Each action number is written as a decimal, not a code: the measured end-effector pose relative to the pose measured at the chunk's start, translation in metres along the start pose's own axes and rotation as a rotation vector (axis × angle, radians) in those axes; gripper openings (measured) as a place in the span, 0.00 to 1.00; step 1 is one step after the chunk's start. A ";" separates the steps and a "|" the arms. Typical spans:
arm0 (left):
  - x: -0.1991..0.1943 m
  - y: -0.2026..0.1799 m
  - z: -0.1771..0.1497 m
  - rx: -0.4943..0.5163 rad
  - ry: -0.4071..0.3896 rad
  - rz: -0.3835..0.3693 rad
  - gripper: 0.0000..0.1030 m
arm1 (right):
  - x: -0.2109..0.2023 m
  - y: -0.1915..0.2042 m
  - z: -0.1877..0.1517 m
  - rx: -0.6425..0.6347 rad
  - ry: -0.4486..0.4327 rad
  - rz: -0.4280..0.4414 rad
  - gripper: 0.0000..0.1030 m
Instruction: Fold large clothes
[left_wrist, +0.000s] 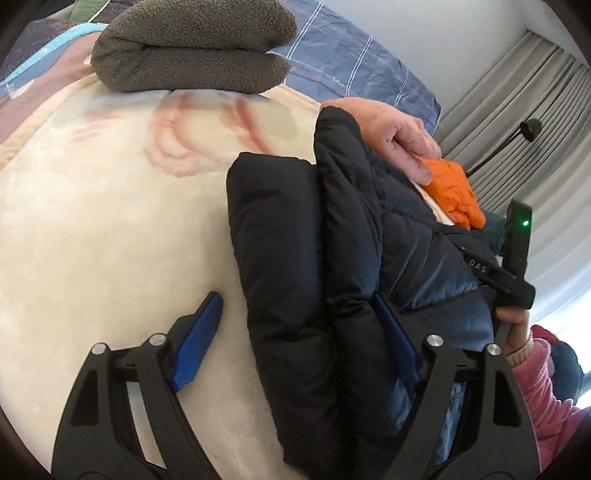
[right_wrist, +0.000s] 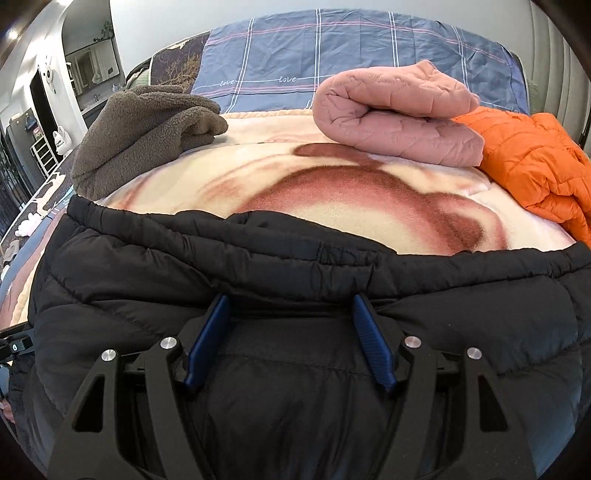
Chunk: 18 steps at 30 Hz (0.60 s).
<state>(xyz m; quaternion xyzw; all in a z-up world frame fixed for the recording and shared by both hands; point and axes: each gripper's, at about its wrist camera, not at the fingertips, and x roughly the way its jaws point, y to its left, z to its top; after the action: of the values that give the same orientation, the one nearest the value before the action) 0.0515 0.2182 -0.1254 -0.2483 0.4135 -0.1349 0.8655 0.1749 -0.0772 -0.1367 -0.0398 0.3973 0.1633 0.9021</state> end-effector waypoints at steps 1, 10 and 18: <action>-0.003 0.003 -0.001 -0.011 -0.010 -0.020 0.65 | -0.002 0.000 0.000 0.004 -0.001 -0.001 0.67; -0.009 -0.007 -0.001 0.038 -0.025 -0.050 0.25 | -0.020 0.003 -0.002 0.019 0.027 -0.041 0.67; -0.028 -0.029 0.009 0.084 -0.072 -0.060 0.17 | -0.002 -0.008 -0.009 0.057 0.004 0.024 0.67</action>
<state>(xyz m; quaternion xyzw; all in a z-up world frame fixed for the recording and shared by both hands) 0.0407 0.2089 -0.0869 -0.2285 0.3685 -0.1689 0.8851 0.1697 -0.0877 -0.1416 -0.0095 0.4040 0.1628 0.9001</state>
